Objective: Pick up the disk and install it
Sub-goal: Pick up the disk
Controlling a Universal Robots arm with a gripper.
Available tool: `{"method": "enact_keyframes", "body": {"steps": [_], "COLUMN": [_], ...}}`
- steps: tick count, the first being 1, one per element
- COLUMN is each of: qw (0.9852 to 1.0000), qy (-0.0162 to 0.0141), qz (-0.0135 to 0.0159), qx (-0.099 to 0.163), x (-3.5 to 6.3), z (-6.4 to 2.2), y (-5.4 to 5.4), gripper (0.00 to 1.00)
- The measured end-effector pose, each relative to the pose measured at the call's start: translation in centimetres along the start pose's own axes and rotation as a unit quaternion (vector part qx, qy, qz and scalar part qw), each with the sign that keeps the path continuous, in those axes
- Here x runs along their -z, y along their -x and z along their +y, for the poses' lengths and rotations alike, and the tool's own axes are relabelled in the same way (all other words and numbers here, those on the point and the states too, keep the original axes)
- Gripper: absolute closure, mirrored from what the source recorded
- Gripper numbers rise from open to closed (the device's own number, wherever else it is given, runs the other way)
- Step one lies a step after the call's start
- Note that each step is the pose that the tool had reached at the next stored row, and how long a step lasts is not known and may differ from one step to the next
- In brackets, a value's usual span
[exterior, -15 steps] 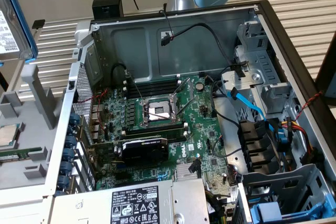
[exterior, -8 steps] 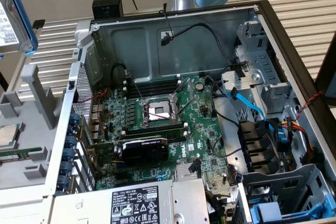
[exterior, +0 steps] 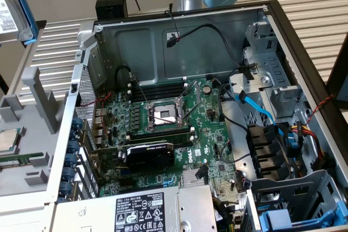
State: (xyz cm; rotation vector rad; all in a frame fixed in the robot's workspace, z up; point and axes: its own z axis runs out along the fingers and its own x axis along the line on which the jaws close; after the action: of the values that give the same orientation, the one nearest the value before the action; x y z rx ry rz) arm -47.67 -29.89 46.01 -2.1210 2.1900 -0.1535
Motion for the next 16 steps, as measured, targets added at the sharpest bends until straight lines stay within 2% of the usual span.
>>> {"method": "enact_keyframes", "body": {"steps": [8, 16], "qw": [1.0, 1.0], "qy": [0.0001, 0.0004], "qz": [-0.0018, -0.0023], "qx": [0.002, 0.003], "x": [1.67, 3.04], "z": [-2.63, -5.49], "y": [-0.7, -1.5], "gripper": [0.63, 0.63]}}
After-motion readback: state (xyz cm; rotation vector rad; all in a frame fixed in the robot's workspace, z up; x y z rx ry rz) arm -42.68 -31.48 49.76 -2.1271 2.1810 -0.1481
